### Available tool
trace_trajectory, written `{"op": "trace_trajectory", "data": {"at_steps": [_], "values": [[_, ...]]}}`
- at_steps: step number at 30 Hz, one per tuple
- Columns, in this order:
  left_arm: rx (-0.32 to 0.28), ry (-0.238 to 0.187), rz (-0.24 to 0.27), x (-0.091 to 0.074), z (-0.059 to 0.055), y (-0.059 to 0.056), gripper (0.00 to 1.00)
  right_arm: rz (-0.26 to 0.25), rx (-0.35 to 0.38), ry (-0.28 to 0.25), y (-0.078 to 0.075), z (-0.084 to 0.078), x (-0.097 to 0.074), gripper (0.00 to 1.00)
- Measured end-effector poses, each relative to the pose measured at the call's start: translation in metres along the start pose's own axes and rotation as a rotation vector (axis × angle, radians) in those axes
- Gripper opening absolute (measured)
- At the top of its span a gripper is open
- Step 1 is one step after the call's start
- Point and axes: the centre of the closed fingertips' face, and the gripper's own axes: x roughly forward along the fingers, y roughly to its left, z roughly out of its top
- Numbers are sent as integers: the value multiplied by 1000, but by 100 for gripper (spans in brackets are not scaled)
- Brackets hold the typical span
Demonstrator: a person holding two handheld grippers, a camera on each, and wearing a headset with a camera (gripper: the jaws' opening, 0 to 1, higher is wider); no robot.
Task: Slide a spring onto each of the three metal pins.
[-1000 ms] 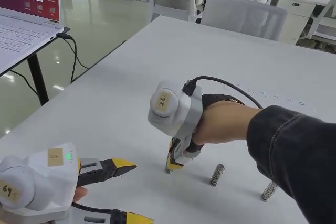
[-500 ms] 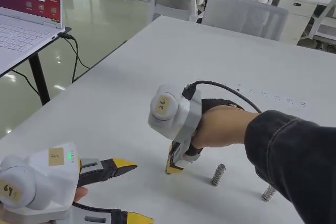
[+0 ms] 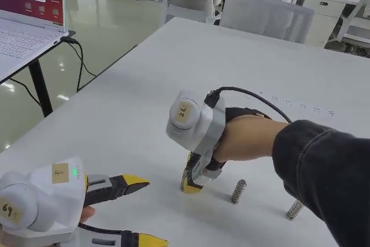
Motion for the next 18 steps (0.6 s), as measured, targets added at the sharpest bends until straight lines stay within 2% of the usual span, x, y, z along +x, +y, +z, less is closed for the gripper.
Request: {"op": "trace_trajectory", "data": {"at_steps": [18], "values": [[6,6,-16,5,1,-2,55,1,71,-26,4,-25,-10,45]]}}
